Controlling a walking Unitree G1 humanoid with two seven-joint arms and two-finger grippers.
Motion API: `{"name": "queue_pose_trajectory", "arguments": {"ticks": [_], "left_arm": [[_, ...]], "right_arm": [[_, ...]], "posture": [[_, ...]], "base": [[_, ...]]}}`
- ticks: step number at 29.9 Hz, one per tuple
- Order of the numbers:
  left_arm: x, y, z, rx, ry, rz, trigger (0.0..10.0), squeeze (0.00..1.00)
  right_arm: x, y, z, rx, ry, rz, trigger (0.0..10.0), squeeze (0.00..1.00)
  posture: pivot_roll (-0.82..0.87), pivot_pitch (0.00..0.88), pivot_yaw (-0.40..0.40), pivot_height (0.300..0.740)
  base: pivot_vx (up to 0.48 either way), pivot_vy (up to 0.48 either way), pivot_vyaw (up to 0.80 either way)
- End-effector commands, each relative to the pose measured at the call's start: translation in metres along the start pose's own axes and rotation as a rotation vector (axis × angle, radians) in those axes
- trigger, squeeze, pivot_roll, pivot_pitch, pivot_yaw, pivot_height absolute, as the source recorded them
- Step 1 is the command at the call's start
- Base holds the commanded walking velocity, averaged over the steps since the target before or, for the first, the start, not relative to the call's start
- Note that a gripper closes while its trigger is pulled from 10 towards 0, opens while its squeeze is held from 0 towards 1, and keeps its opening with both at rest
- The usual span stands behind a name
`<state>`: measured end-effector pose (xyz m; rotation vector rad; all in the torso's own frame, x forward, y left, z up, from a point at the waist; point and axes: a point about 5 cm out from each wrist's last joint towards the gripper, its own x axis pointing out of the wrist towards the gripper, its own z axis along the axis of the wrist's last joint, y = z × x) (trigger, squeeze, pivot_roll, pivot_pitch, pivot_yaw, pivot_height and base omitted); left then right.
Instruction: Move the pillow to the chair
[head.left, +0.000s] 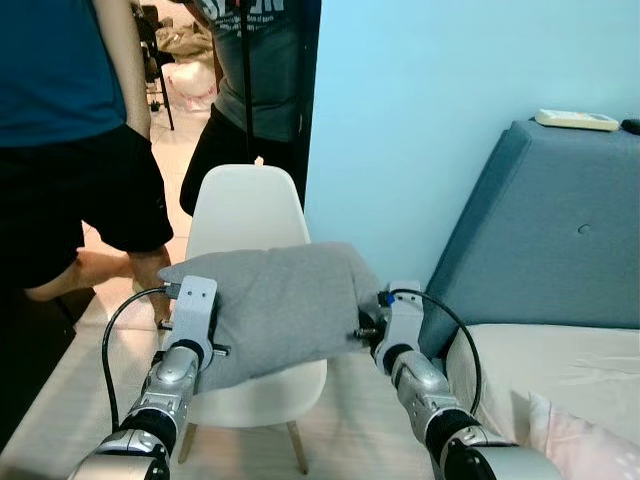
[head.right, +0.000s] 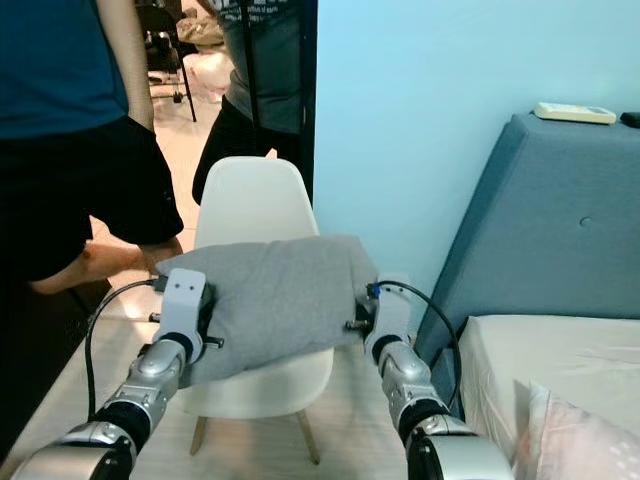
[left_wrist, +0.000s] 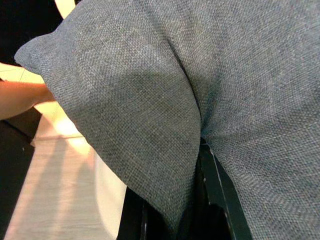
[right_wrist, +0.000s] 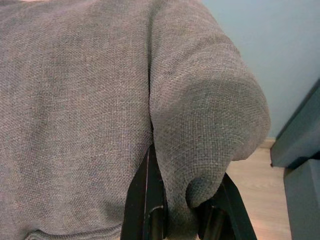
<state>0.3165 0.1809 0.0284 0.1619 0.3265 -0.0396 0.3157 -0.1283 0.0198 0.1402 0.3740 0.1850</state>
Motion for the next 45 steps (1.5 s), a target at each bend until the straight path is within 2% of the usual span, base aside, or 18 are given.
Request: {"name": "queue_pose_trajectory", "arguments": {"ticks": [1,11,27,28,34,39,40,45], "left_arm": [[0.002,-0.008,0.009,0.004,-0.048,-0.019,10.0,0.0],[-0.003,-0.02,0.008,0.011,-0.08,-0.062,10.0,0.0],[-0.004,-0.019,0.012,0.029,-0.087,-0.076,10.0,0.0],[-0.004,-0.019,0.012,0.061,-0.078,-0.086,10.0,0.0],[-0.005,-0.023,0.009,0.107,-0.038,-0.11,10.0,0.0],[-0.005,-0.023,0.01,0.096,-0.036,-0.109,10.0,0.0],[-0.004,-0.024,0.012,0.076,-0.047,-0.11,10.0,0.0],[-0.004,-0.023,0.016,0.075,-0.055,-0.098,10.0,0.0]], "right_arm": [[0.0,0.006,-0.002,-0.028,0.001,0.044,10.0,0.0],[-0.002,0.007,-0.006,0.007,-0.001,0.013,10.0,0.0],[-0.002,0.01,-0.005,0.014,-0.012,0.018,10.0,0.0],[-0.002,0.01,-0.006,0.015,-0.013,0.018,10.0,0.0],[-0.003,0.01,-0.009,0.022,-0.012,0.014,10.0,0.0],[-0.004,0.009,-0.009,0.024,-0.012,0.009,10.0,0.0],[-0.004,0.008,-0.009,0.026,-0.012,0.006,10.0,0.0],[-0.005,0.005,-0.009,0.026,-0.011,-0.004,10.0,0.0]], "posture": [[0.11,0.0,-0.058,0.74],[0.11,0.0,-0.054,0.74],[0.11,0.0,-0.045,0.74],[0.11,0.0,-0.042,0.74],[0.11,0.0,-0.034,0.74],[0.11,0.0,-0.032,0.74],[0.11,0.0,-0.032,0.74],[0.11,0.0,-0.036,0.74]], "base": [[0.0,0.0,0.0],[0.0,0.0,0.0],[0.0,0.394,0.0],[0.0,0.0,0.0],[0.0,-0.4,0.0],[0.0,-0.48,0.0],[0.0,0.0,0.0],[0.0,0.0,0.0]]}}
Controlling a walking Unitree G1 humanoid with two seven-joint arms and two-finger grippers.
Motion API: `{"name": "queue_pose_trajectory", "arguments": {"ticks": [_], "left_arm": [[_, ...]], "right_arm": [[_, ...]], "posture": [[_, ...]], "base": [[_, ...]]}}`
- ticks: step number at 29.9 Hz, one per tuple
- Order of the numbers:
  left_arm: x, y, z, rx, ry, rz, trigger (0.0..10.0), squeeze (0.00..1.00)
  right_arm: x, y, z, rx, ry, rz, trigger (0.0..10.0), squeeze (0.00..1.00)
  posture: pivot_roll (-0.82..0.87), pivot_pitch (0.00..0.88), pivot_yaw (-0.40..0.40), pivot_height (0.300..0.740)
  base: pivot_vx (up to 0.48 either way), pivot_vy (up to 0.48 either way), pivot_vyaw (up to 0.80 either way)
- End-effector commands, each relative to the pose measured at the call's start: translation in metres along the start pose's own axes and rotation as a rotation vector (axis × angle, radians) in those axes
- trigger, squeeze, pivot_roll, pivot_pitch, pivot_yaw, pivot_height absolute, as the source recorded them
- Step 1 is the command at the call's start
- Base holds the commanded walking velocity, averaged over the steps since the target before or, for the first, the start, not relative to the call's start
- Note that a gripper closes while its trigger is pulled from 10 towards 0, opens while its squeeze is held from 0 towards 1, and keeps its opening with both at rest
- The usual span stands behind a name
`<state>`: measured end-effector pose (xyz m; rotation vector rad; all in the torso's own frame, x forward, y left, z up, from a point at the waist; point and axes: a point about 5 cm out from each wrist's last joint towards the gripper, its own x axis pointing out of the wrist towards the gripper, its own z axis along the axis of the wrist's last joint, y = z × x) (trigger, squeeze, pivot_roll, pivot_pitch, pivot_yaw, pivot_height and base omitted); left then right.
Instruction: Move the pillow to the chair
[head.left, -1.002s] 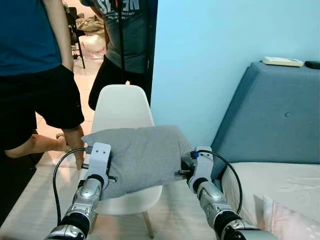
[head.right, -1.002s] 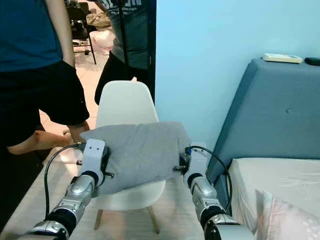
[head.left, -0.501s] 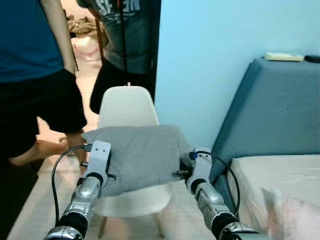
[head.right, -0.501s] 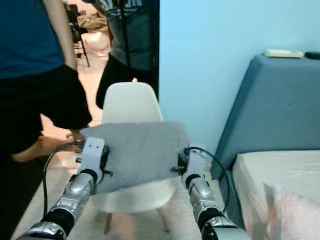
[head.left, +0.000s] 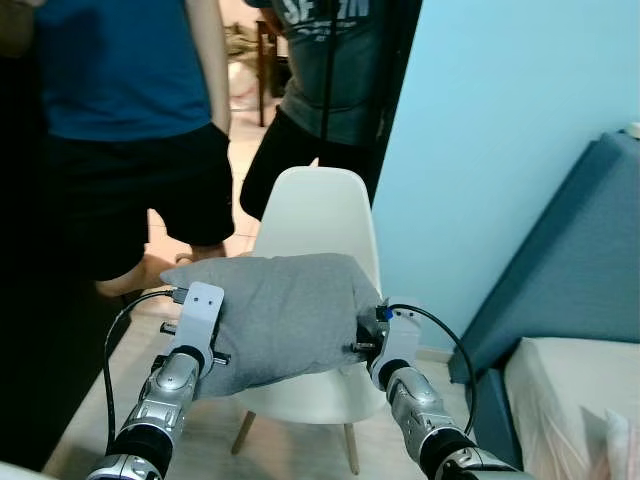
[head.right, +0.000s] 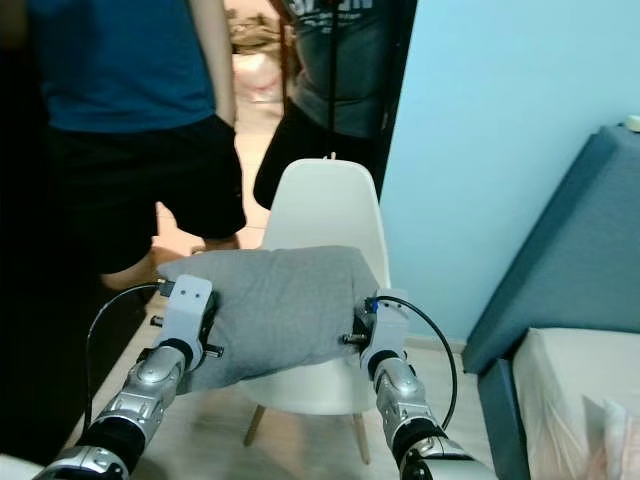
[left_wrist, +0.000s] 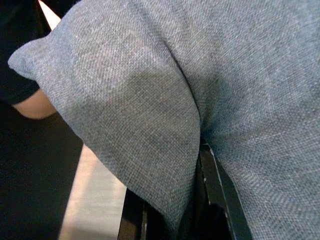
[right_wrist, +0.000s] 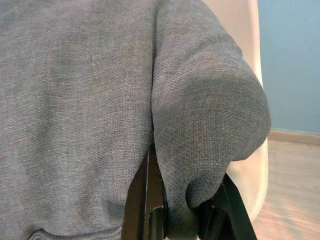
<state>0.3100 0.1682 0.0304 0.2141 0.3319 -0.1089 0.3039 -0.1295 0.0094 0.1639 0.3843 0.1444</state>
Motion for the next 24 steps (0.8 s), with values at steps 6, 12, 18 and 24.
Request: {"name": "queue_pose_trajectory", "arguments": {"ticks": [6,12,18,24], "left_arm": [[0.003,-0.009,0.016,-0.001,-0.068,-0.029,10.0,0.0],[0.002,-0.007,0.015,-0.013,-0.063,-0.025,10.0,0.0],[0.001,-0.006,0.014,-0.005,-0.051,-0.015,10.0,0.0],[0.001,-0.005,0.015,-0.012,-0.063,-0.002,10.0,0.0]], "right_arm": [[0.003,0.004,0.01,-0.001,-0.048,0.024,10.0,0.0],[0.004,0.001,0.015,-0.021,-0.067,0.012,10.0,0.0],[0.005,0.0,0.017,-0.04,-0.064,0.013,10.0,0.0],[0.006,0.001,0.019,-0.04,-0.065,0.019,10.0,0.0]], "posture": [[0.11,0.0,-0.045,0.74],[0.11,0.0,-0.051,0.74],[0.11,0.0,-0.059,0.74],[0.11,0.0,-0.06,0.725]], "base": [[0.0,0.0,0.0],[0.0,0.0,0.0],[0.0,0.0,0.0],[0.0,0.0,0.0]]}}
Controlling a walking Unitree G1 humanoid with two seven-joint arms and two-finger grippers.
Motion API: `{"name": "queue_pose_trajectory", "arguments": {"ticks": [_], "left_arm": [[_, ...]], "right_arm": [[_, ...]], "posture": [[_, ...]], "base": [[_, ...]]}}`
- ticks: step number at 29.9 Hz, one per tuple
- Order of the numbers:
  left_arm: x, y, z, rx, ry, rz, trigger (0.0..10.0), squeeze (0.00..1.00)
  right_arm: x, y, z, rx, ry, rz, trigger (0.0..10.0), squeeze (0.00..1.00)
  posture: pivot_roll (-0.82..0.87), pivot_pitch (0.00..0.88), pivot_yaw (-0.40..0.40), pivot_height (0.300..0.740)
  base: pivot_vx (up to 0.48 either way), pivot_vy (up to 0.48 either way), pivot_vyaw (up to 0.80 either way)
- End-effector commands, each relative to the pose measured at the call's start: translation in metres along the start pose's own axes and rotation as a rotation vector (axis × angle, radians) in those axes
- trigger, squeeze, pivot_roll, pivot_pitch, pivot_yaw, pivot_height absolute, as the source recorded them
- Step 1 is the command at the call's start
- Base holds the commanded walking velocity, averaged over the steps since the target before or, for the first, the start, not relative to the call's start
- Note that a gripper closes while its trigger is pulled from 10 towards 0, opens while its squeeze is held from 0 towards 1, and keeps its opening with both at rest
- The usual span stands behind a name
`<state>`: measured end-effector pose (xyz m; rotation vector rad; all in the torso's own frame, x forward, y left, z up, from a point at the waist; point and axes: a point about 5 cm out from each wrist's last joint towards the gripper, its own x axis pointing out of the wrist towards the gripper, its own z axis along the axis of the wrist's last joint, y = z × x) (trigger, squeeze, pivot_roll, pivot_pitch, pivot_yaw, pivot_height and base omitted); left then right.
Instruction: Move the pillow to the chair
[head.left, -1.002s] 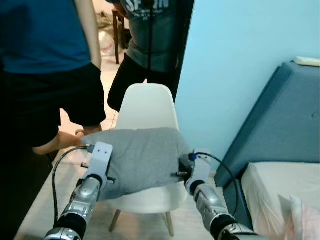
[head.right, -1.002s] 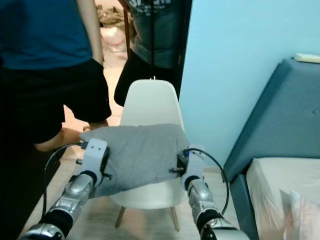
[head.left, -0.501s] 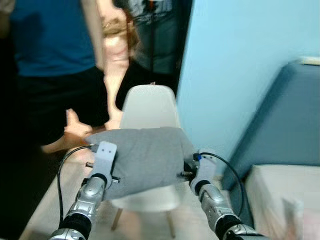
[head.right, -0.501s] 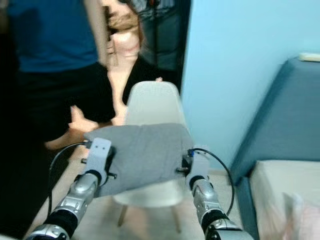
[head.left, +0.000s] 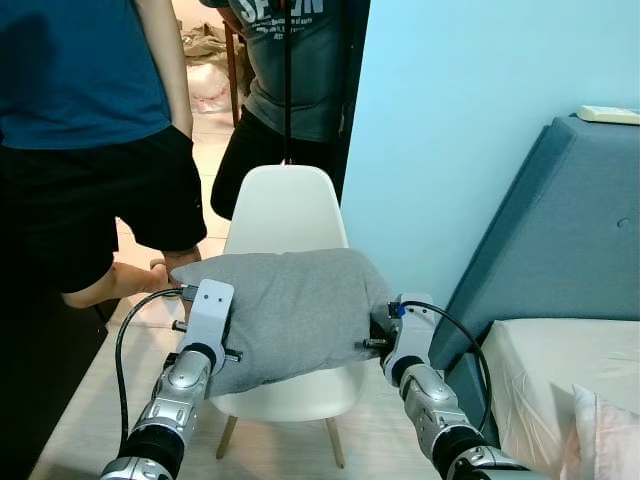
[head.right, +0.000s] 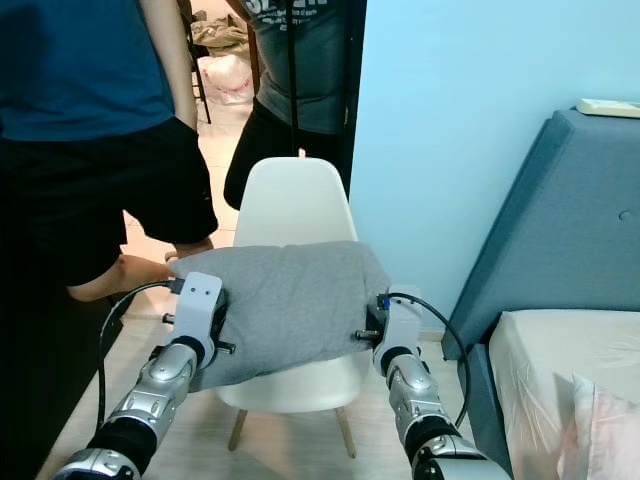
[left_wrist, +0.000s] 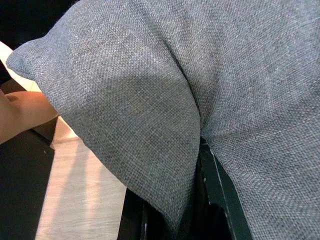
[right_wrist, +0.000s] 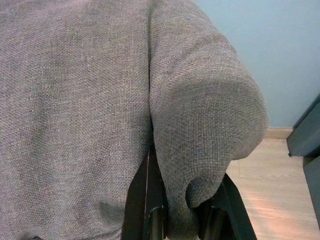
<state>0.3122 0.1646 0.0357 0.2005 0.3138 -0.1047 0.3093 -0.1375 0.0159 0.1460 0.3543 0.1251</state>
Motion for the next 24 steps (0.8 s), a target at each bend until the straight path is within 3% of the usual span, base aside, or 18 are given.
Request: {"name": "queue_pose_trajectory", "arguments": {"ticks": [1,15,24], "left_arm": [[0.0008,-0.003,0.009,0.001,-0.045,-0.006,10.0,0.0],[0.0023,-0.0036,0.0128,-0.009,-0.052,-0.004,10.0,0.0],[0.002,-0.0034,0.0116,-0.002,-0.048,-0.005,10.0,0.0]], "right_arm": [[0.0045,0.0079,0.0102,-0.023,-0.036,0.039,10.0,0.0],[0.0043,0.0082,0.0101,-0.029,-0.036,0.045,10.0,0.0],[0.0037,0.0084,0.0085,-0.03,-0.032,0.044,10.0,0.0]], "posture": [[0.11,0.0,-0.06,0.725],[0.11,0.0,-0.058,0.68],[0.11,0.0,-0.054,0.68]], "base": [[0.0,0.0,0.0],[0.0,0.0,0.0],[0.0,0.0,0.0]]}}
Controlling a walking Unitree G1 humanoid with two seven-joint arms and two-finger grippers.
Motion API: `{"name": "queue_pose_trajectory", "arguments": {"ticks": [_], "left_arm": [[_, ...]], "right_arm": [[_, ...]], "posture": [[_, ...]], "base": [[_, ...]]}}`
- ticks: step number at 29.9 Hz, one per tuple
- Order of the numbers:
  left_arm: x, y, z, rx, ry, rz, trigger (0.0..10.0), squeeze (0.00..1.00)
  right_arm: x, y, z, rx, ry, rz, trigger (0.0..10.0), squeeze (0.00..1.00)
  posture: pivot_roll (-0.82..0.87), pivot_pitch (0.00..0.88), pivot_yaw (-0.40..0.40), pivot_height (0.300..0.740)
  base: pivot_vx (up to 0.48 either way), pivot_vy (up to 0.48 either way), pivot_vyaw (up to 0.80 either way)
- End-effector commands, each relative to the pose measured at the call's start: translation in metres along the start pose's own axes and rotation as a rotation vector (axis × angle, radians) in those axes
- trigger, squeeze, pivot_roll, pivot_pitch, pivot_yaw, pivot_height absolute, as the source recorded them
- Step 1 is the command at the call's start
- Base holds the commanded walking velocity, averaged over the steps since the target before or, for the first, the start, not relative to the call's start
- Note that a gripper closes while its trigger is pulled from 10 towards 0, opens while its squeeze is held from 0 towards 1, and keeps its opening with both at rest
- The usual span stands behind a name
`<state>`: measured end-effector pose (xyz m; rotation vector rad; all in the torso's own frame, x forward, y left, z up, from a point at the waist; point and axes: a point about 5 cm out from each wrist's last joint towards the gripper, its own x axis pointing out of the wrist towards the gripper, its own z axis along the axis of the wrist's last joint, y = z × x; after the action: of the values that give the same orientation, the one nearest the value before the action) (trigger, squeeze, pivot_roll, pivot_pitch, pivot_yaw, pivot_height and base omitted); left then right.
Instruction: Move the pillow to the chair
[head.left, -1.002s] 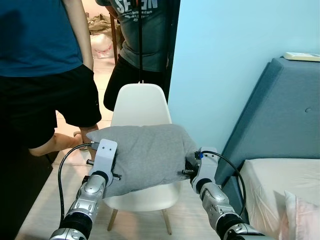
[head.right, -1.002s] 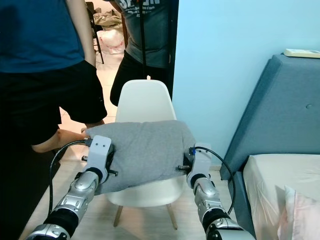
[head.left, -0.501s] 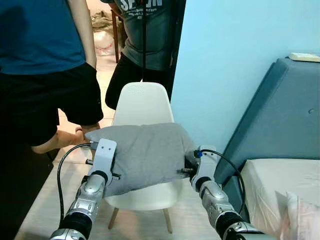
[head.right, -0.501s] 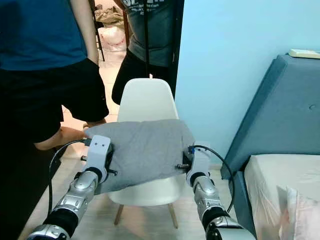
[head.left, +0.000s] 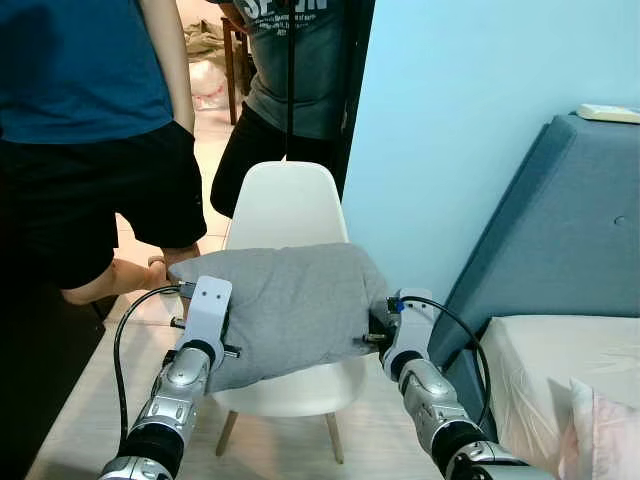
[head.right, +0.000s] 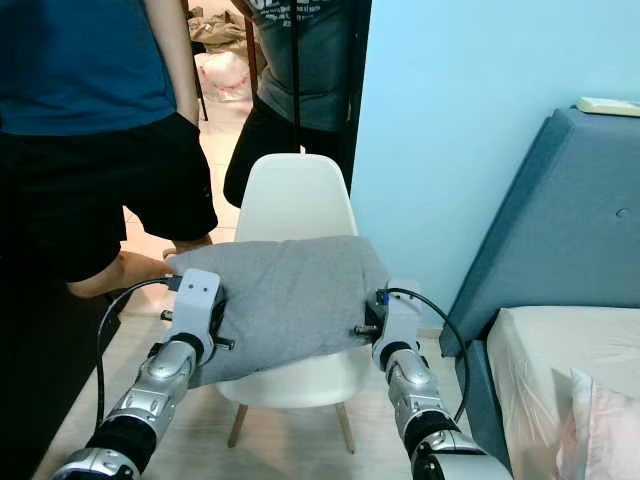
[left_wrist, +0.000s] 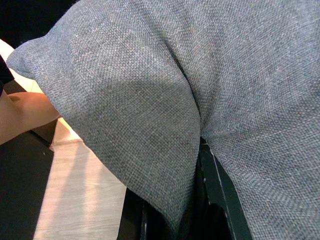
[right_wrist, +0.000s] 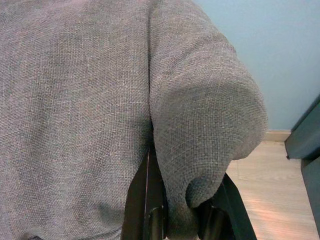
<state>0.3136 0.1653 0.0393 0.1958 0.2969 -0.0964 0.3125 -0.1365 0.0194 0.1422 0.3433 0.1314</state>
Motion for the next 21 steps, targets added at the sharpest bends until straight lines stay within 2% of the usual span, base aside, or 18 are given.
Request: {"name": "queue_pose_trajectory", "arguments": {"ticks": [1,8,21], "left_arm": [[0.0022,-0.0041,0.0083,0.004,-0.033,-0.013,10.0,0.0],[0.0021,-0.0042,0.0079,0.007,-0.031,-0.014,10.0,0.0],[-0.0015,-0.0121,0.0011,0.008,-0.018,-0.034,10.0,0.0]], "right_arm": [[0.0016,0.0081,0.0036,-0.013,-0.025,0.047,10.0,0.0],[0.0006,0.009,0.0011,-0.02,-0.018,0.051,10.0,0.0],[-0.0004,0.0096,-0.0018,-0.032,-0.009,0.047,10.0,0.0]], "posture": [[0.11,0.0,-0.055,0.675],[0.1,0.0,-0.052,0.655],[0.11,0.0,-0.053,0.655]], "base": [[0.0,0.0,0.0],[0.0,0.0,0.0],[0.0,0.0,0.0]]}}
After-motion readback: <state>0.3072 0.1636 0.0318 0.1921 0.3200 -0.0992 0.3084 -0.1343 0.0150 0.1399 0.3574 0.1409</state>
